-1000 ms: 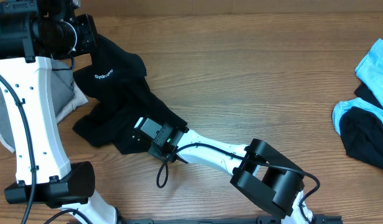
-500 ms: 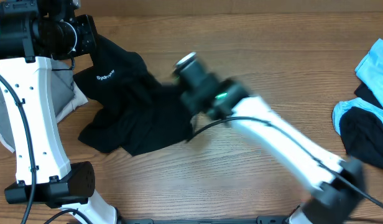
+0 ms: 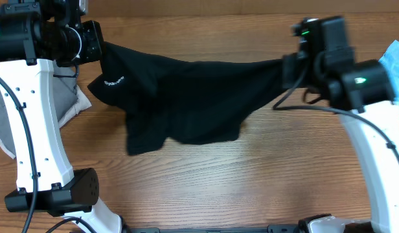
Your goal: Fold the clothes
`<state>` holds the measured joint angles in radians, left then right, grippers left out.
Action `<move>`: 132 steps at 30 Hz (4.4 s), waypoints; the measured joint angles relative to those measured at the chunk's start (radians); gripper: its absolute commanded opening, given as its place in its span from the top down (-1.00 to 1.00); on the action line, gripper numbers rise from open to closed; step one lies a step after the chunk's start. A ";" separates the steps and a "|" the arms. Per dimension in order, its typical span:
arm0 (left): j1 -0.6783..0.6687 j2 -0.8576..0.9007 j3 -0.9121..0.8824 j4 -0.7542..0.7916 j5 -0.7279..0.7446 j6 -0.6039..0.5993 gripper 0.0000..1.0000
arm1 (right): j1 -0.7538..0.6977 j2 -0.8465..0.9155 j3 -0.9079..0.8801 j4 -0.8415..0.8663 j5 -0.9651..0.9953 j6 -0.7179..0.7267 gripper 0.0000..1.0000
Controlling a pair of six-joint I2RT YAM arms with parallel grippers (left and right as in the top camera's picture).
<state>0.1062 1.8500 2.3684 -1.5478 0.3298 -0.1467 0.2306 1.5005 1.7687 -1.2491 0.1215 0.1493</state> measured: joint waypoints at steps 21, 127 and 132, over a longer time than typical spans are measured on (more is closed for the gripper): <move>0.000 -0.387 0.001 0.153 0.101 0.019 0.92 | -0.256 -0.042 0.597 -0.205 -0.017 -0.019 0.93; -0.300 -0.098 -1.069 0.145 0.013 0.048 0.33 | -0.528 0.625 0.004 -0.339 0.009 0.082 0.92; -0.309 -0.098 -1.074 0.109 0.022 0.072 -0.21 | -0.529 0.625 0.004 -0.333 0.015 0.083 0.92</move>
<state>-0.2024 1.7523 1.2945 -1.4387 0.3519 -0.0746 -0.2985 2.1258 1.7729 -1.5822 0.1364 0.2321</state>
